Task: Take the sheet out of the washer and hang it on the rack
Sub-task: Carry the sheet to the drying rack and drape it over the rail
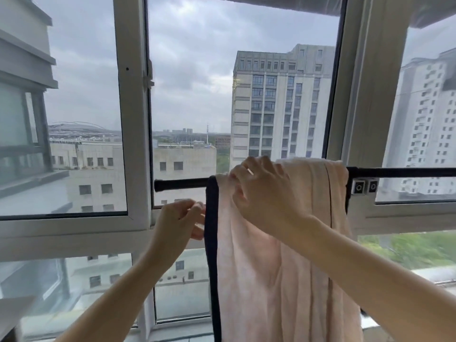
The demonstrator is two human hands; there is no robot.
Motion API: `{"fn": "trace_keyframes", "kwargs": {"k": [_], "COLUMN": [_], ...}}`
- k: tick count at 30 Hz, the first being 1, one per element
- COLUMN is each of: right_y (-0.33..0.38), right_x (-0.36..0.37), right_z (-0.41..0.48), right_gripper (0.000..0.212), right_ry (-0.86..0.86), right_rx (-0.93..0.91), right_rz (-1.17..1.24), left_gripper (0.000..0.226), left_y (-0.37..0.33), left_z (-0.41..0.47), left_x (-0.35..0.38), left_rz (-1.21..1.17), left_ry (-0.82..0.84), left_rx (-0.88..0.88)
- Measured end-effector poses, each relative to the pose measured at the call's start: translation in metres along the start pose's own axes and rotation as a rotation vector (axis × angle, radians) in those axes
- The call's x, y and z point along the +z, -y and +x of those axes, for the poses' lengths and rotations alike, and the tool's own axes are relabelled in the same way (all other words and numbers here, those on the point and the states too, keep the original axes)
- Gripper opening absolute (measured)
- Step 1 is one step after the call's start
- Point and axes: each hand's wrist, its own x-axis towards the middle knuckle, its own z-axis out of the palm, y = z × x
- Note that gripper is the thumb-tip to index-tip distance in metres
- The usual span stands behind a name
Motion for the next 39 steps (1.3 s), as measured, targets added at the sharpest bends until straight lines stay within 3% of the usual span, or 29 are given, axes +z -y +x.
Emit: {"fn": "trace_keyframes", "kwargs": {"k": [7,14,20,23,25,30,34,37,39], "right_y": [0.033,0.059,0.071,0.071,0.070,0.070,0.073,0.070,0.065], "right_x": [0.019,0.026,0.025,0.020,0.013,0.000,-0.003,-0.007,-0.010], "right_z": [0.002,-0.005,-0.004,-0.006,-0.007,-0.012,-0.011,-0.008,-0.006], "right_gripper": [0.043,0.046,0.014,0.020,0.013,0.010,0.008,0.009,0.013], "right_ry": [-0.141,-0.062,-0.096,-0.120,-0.125,-0.118,-0.108,-0.159,-0.177], "right_rx": [0.147,0.313,0.423,0.515,0.602,0.686,0.660,0.594,0.542], "right_rz": [-0.107,-0.193,0.085,0.310,0.468,0.611,0.495,0.315,0.212], "left_gripper": [0.009,0.013,0.015,0.021,0.029,0.043,0.010,0.009,0.008], "left_y": [0.021,0.034,0.044,0.045,0.043,0.033,0.032,0.034,0.036], "left_z": [0.030,0.054,0.060,0.065,0.069,0.075,0.074,0.076,0.077], "left_x": [-0.012,0.005,0.012,0.013,0.015,0.024,0.031,0.030,0.025], "left_rz": [-0.103,-0.174,-0.229,-0.244,-0.259,-0.224,-0.229,-0.215,-0.352], "left_ry": [0.240,0.383,0.466,0.440,0.419,0.533,0.490,0.462,0.521], "left_rx": [0.002,0.052,0.093,0.123,0.144,0.226,0.239,0.210,0.119]}}
